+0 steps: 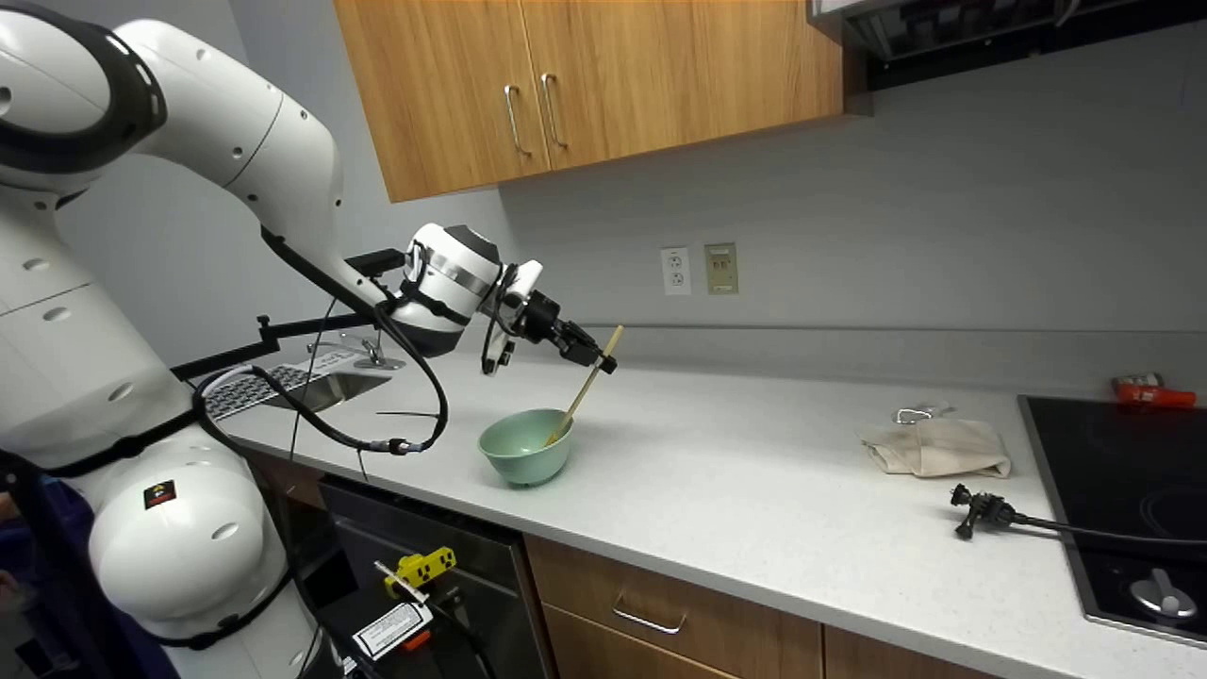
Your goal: Use the spatula to mix the contents of the bowl
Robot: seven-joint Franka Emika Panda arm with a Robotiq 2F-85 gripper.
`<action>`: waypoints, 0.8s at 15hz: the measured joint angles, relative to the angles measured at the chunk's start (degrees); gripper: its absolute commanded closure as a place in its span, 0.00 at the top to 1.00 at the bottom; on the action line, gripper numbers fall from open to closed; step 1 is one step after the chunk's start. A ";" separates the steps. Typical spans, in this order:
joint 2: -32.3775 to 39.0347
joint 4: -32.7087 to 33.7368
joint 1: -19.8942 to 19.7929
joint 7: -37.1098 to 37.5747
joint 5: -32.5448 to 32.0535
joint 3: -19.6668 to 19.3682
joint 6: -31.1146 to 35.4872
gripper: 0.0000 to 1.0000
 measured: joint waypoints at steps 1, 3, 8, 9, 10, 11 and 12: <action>0.00 -0.10 0.06 0.00 0.00 0.00 -0.14 0.04; 0.02 -0.32 0.19 0.00 0.49 -0.01 -0.14 0.04; 1.18 0.07 0.20 -0.70 5.12 -0.48 -0.07 0.04; 1.32 0.20 0.20 -0.90 6.18 -0.51 -0.04 0.04; 1.39 0.36 0.21 -0.99 7.00 -0.51 -0.04 0.04; 1.40 0.51 0.21 -1.00 7.22 -0.51 -0.04 0.04; 1.39 0.68 0.20 -0.99 7.23 -0.53 -0.04 0.04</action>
